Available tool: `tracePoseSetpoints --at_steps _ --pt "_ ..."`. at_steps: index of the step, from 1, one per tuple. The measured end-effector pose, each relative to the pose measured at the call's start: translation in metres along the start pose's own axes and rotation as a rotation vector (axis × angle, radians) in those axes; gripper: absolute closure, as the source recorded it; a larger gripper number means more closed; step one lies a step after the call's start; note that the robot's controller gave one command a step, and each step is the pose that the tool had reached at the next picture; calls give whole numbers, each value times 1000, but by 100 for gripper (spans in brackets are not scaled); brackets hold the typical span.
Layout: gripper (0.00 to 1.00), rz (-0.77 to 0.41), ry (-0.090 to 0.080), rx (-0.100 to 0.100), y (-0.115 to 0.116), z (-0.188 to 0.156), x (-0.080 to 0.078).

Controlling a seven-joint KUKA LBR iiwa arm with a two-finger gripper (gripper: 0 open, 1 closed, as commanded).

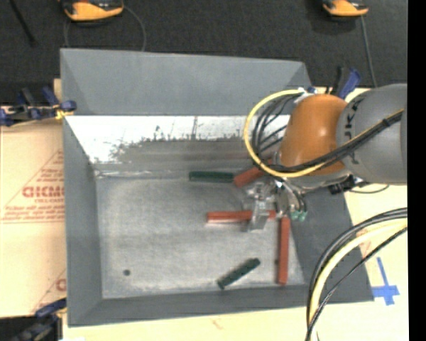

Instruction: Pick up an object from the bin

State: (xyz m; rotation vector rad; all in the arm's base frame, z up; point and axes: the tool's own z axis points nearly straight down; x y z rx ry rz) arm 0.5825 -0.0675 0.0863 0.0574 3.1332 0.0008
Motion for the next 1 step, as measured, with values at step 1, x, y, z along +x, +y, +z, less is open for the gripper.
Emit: tracePoseSetpoints --at_steps 1 --pt "100 1 0 0 0 -31 -2"
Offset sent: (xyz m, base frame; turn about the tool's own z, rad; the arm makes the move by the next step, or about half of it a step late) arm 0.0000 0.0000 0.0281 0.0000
